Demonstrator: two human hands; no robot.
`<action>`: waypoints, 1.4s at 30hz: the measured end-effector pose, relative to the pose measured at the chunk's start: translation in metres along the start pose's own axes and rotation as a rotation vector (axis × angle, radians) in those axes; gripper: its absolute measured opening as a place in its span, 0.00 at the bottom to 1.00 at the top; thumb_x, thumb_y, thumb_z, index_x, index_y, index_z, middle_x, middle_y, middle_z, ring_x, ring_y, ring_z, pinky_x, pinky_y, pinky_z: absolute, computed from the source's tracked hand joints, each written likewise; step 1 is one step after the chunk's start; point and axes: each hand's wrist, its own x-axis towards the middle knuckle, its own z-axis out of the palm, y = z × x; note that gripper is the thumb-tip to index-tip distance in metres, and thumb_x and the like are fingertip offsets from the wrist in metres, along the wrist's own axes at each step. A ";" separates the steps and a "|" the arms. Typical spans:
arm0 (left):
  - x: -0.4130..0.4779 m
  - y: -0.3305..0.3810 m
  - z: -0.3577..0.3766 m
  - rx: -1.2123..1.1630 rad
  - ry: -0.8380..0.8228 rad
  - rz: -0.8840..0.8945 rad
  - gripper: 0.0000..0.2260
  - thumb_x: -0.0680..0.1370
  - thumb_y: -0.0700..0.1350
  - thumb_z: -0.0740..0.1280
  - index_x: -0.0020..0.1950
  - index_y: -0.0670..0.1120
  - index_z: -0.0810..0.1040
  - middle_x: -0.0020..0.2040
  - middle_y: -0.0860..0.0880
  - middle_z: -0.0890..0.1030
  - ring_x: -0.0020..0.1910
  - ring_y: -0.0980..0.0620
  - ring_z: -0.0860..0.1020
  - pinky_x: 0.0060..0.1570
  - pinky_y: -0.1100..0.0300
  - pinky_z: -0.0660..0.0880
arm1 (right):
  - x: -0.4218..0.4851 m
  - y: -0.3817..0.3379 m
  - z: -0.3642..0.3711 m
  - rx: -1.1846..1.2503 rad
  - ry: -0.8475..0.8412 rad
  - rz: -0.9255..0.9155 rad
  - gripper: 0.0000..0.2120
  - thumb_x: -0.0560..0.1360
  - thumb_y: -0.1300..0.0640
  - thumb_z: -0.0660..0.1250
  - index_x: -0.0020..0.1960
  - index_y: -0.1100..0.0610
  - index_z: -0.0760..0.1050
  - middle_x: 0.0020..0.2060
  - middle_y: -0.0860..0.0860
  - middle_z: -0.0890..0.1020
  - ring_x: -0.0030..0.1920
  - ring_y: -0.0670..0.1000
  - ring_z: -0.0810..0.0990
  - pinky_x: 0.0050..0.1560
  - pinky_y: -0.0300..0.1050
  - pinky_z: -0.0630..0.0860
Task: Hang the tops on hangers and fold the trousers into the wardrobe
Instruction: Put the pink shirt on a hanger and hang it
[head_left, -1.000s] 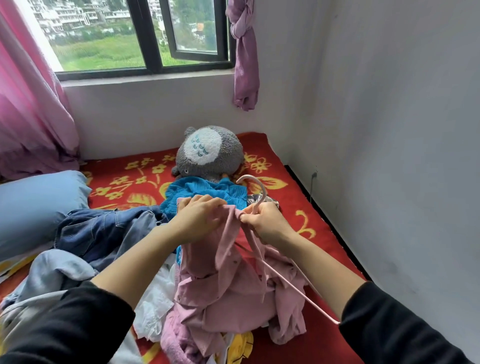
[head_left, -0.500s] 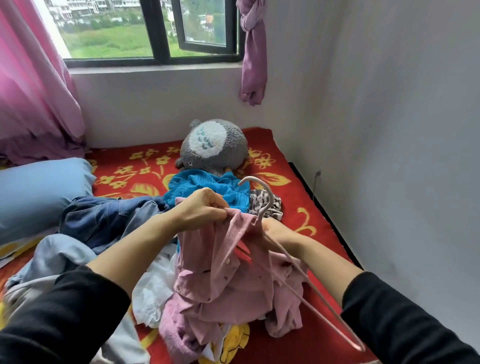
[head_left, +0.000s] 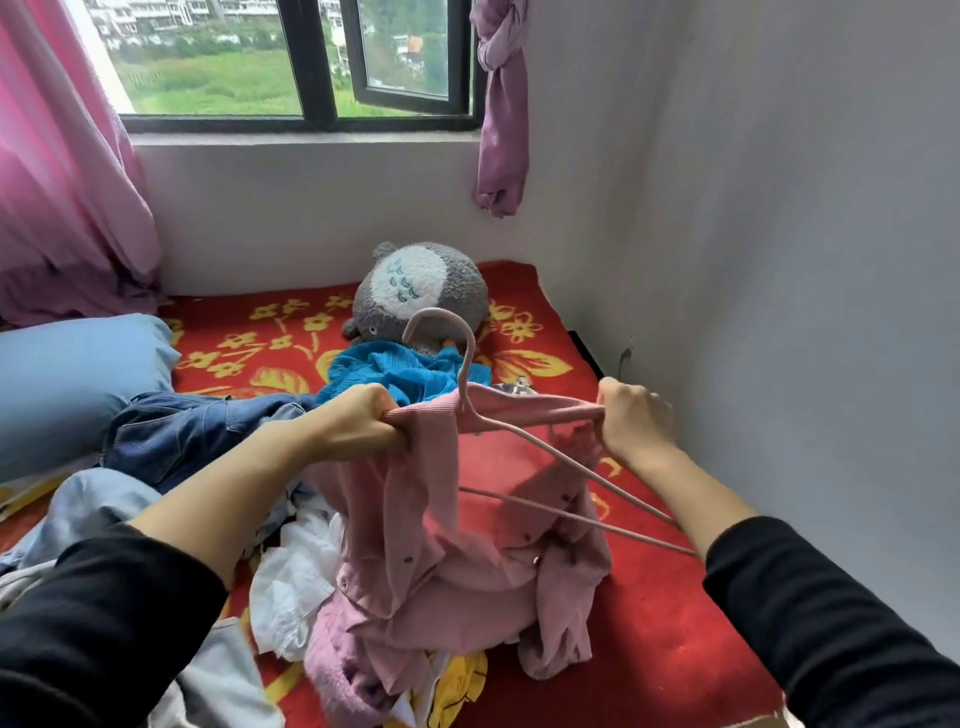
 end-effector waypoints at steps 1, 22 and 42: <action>0.001 -0.002 0.000 0.011 0.014 -0.007 0.09 0.59 0.46 0.64 0.22 0.47 0.66 0.22 0.55 0.64 0.22 0.59 0.63 0.26 0.61 0.63 | 0.003 0.009 0.000 0.011 0.061 0.012 0.06 0.73 0.65 0.59 0.43 0.57 0.73 0.43 0.56 0.80 0.46 0.60 0.79 0.41 0.46 0.66; 0.017 0.018 -0.053 0.488 0.355 -0.058 0.06 0.69 0.47 0.67 0.36 0.46 0.79 0.42 0.40 0.80 0.43 0.37 0.79 0.37 0.58 0.68 | 0.030 0.021 -0.061 0.243 -0.223 0.008 0.06 0.64 0.66 0.64 0.36 0.57 0.72 0.33 0.56 0.78 0.39 0.59 0.78 0.33 0.42 0.66; 0.015 0.031 -0.037 0.447 0.311 -0.457 0.12 0.73 0.40 0.63 0.56 0.40 0.77 0.57 0.38 0.78 0.56 0.38 0.77 0.46 0.54 0.72 | 0.009 -0.051 -0.068 0.333 -0.276 0.248 0.05 0.69 0.60 0.68 0.43 0.58 0.74 0.41 0.56 0.79 0.45 0.57 0.80 0.40 0.42 0.71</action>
